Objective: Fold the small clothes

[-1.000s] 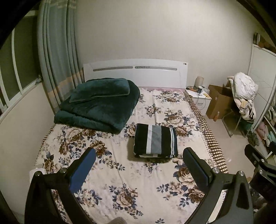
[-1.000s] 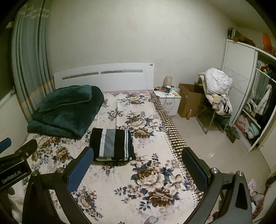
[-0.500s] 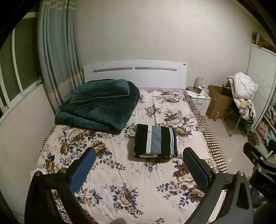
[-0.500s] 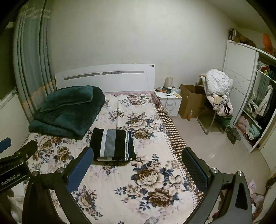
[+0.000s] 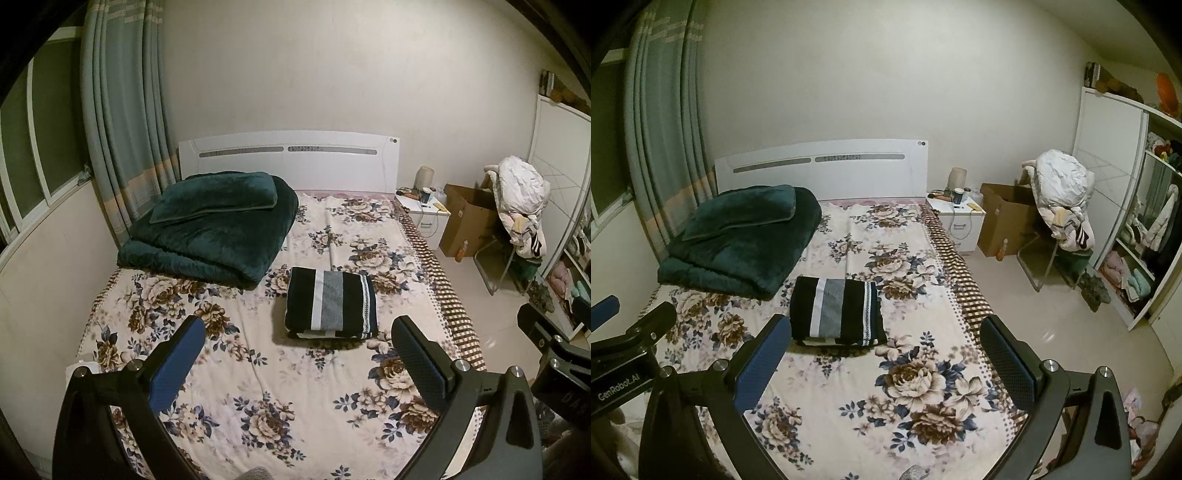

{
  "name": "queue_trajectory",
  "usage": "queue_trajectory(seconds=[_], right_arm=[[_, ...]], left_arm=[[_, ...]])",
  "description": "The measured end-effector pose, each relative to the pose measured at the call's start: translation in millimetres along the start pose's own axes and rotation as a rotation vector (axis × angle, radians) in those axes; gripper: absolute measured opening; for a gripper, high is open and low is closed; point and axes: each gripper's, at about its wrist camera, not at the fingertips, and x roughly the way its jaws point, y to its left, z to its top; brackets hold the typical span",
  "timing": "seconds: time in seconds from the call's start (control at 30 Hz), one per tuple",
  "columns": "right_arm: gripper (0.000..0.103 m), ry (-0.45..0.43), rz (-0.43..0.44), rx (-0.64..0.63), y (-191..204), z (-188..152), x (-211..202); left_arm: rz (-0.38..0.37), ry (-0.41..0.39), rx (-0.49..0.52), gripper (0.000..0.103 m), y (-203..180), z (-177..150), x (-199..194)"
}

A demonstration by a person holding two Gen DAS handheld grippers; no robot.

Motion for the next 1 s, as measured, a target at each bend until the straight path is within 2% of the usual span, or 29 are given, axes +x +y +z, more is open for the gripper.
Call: queue_trajectory(seconds=[1.0], right_arm=[[0.103,-0.007,0.008,0.002,6,-2,-5]], left_arm=[[0.004,-0.008,-0.001,0.103,-5,-1,-13]])
